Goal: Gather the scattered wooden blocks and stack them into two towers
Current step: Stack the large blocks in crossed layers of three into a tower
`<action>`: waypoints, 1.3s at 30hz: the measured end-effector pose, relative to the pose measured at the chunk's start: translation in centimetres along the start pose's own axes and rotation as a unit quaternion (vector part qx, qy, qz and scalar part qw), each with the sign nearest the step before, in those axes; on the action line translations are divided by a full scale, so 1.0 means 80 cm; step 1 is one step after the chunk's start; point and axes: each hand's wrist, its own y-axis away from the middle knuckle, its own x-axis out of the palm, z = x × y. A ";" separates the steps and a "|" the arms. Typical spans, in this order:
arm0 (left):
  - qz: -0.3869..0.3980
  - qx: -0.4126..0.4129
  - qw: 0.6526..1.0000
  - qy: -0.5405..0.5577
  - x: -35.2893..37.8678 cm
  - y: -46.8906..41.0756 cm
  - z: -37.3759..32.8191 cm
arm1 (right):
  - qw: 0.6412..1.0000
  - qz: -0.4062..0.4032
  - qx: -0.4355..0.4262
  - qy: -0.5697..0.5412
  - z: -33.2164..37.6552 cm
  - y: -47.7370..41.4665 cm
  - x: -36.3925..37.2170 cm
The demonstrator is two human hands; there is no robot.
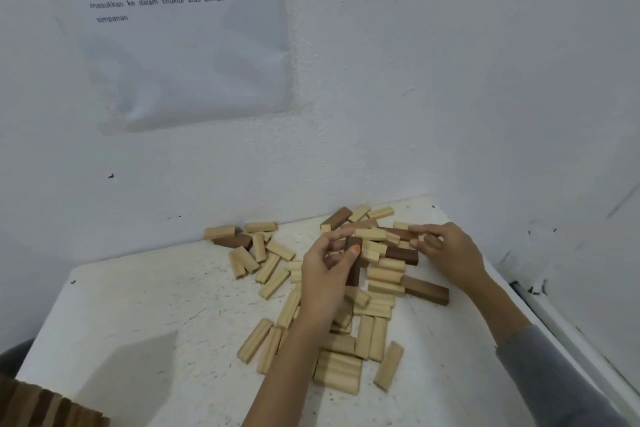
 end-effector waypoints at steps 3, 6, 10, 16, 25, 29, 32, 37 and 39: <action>0.000 -0.006 1.000 -0.009 0.003 -0.003 0.005 | 1.000 -0.002 -0.007 0.014 -0.009 0.000 0.002; -0.001 -0.017 1.000 -0.020 0.005 -0.001 0.007 | 1.000 -0.007 -0.008 0.021 -0.010 0.001 0.005; 0.005 -0.017 1.000 -0.003 0.002 0.006 0.003 | 0.999 -0.035 0.005 -0.040 -0.005 0.004 0.005; -0.020 -0.013 1.000 0.007 -0.017 0.023 -0.004 | 0.971 -0.093 0.000 -0.221 0.034 0.031 -0.012; -0.052 -0.009 0.998 0.018 -0.047 0.066 -0.019 | 0.904 -0.039 0.061 -0.422 0.097 0.106 -0.005; -0.061 -0.003 0.998 0.007 -0.061 0.094 -0.022 | 0.898 0.008 0.077 -0.434 0.125 0.151 0.018; -0.066 -0.002 0.998 0.000 -0.071 0.117 -0.019 | 0.902 0.037 0.059 -0.426 0.139 0.180 0.041; -0.078 -0.005 0.997 -0.017 -0.087 0.157 -0.010 | 0.927 0.045 0.005 -0.372 0.156 0.226 0.075; -0.093 -0.002 0.995 -0.023 -0.093 0.172 -0.003 | 0.930 0.036 -0.025 -0.366 0.165 0.245 0.089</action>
